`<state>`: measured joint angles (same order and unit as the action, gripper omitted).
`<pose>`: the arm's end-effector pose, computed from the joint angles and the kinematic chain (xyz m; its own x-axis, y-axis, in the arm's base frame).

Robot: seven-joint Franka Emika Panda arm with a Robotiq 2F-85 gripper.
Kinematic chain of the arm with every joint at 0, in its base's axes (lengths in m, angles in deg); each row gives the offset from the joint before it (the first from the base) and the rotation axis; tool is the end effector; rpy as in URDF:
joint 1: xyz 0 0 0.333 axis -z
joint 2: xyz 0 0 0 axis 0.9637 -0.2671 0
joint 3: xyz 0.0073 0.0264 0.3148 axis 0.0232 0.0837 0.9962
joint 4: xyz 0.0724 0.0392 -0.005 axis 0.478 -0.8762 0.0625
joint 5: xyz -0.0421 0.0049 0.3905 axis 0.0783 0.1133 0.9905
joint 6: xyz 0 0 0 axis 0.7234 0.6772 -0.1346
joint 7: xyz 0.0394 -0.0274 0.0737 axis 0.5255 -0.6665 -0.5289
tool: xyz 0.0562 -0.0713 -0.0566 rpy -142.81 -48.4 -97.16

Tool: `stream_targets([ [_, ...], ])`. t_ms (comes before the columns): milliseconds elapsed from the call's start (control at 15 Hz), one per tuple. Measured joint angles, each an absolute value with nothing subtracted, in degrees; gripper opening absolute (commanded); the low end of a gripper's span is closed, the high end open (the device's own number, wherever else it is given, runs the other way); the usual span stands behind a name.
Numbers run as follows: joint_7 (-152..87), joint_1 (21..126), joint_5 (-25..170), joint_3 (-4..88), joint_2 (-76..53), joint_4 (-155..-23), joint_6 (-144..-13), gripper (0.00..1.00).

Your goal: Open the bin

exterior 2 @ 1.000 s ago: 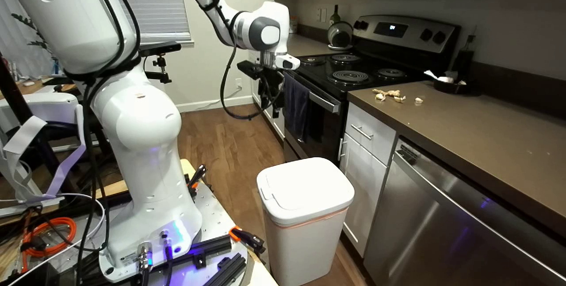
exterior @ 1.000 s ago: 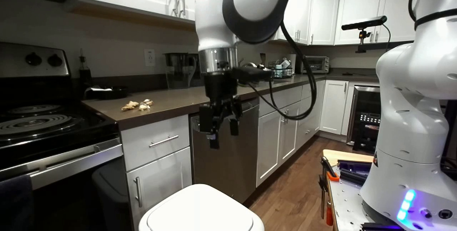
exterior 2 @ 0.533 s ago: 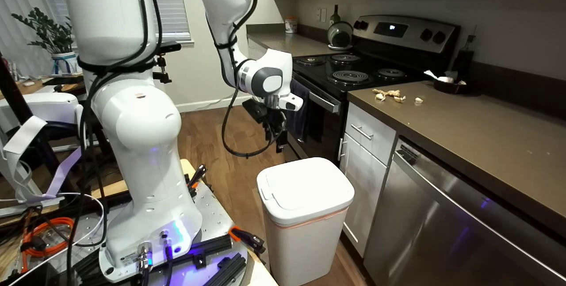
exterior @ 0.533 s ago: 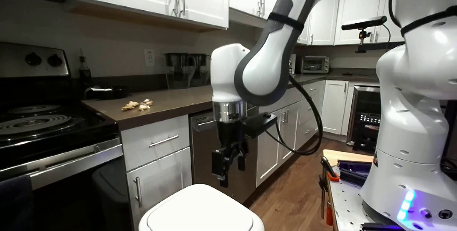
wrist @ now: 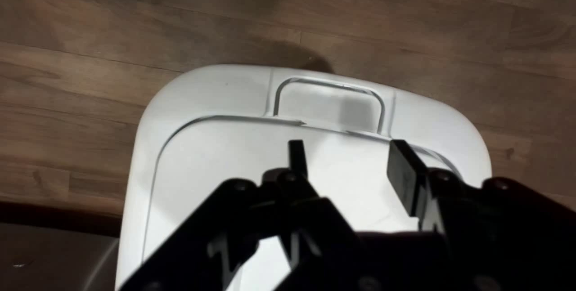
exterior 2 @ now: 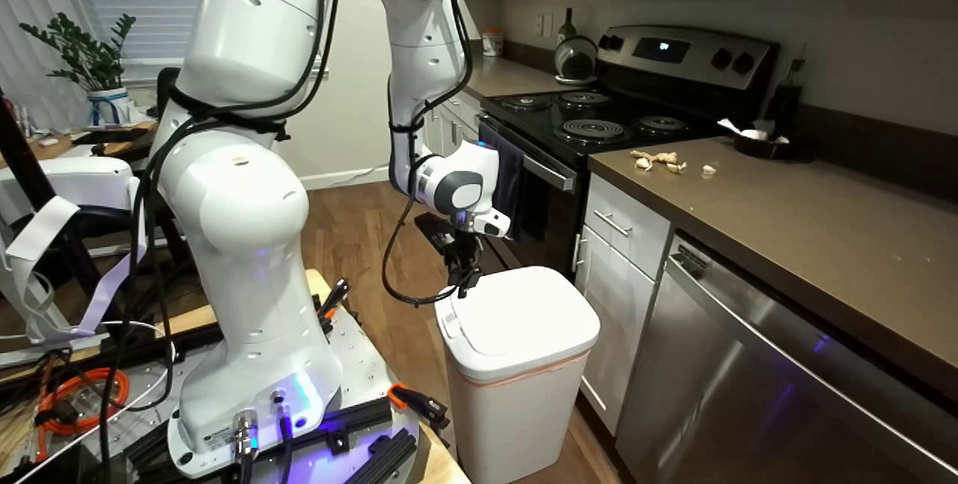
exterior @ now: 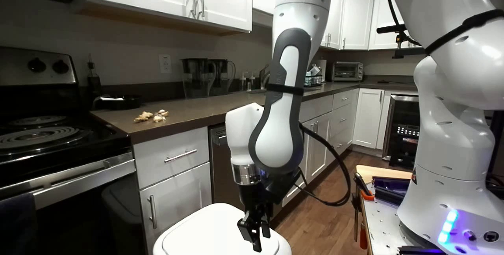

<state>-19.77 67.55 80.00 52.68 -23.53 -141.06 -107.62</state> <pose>0.4078 0.1026 0.0811 0.9713 -0.1568 -0.1786 -0.1615 -0.9868 -0.0121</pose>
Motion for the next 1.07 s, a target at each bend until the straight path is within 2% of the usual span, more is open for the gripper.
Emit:
stream_targets([
  [133,-20.08,67.33,80.00,52.69,-26.81,-139.49,-109.08,0.08],
  [200,-20.29,67.27,80.00,52.70,-28.27,-138.91,-109.99,0.05],
  [400,-21.16,67.22,80.01,52.86,-31.63,-138.04,-111.97,0.01],
  [733,-22.39,67.21,80.01,53.10,-36.21,-137.86,-116.45,0.06],
  [1067,-23.97,67.14,80.01,53.76,-40.49,-138.34,-127.47,0.03],
])
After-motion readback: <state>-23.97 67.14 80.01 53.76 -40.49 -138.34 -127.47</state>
